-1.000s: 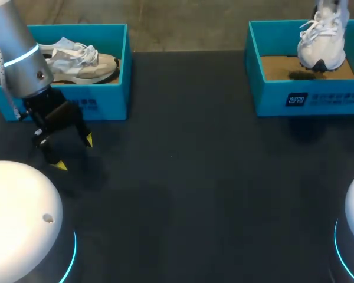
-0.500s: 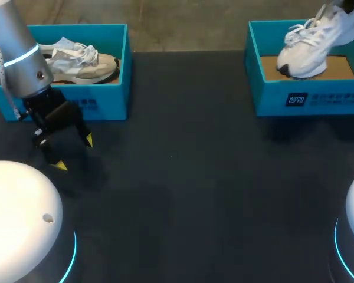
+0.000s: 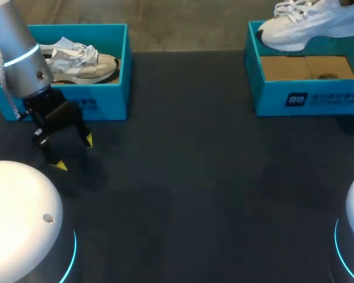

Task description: Take the shoe out of the shoebox, open the shoe tongue, remove and reinsert the insole, then place the shoe into the shoebox

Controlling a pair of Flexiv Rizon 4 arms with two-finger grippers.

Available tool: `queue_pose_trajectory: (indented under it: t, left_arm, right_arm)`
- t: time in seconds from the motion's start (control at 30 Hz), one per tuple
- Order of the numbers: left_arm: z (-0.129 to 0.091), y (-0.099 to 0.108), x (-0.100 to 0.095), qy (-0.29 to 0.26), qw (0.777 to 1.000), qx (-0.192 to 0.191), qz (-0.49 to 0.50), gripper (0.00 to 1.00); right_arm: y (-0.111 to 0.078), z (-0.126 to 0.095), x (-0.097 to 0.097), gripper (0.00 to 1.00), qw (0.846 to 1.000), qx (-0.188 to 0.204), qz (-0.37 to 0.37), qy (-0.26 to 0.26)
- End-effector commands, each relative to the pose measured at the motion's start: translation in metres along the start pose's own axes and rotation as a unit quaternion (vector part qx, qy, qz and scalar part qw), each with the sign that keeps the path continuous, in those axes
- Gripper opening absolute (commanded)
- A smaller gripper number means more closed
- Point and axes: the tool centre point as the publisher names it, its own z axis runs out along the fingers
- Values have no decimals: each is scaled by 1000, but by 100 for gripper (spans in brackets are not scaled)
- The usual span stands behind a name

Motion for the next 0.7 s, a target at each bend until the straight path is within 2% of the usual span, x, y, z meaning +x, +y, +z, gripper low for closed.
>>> queue_pose_trajectory:
  t: [0.03, 0.33, 0.7]
  left_arm:
    - [0, 0, 1, 0, 1000, -1, 0, 100]
    - [0, 0, 1, 0, 1000, -1, 0, 100]
    - [0, 0, 1, 0, 1000, -1, 0, 100]
  right_arm:
    - [-2, 3, -3, 0, 994, 12, 106, 9]
    - [-9, 20, -1, 0, 993, 4, 121, 15]
    - [-15, 56, -5, 0, 994, 3, 108, 5]
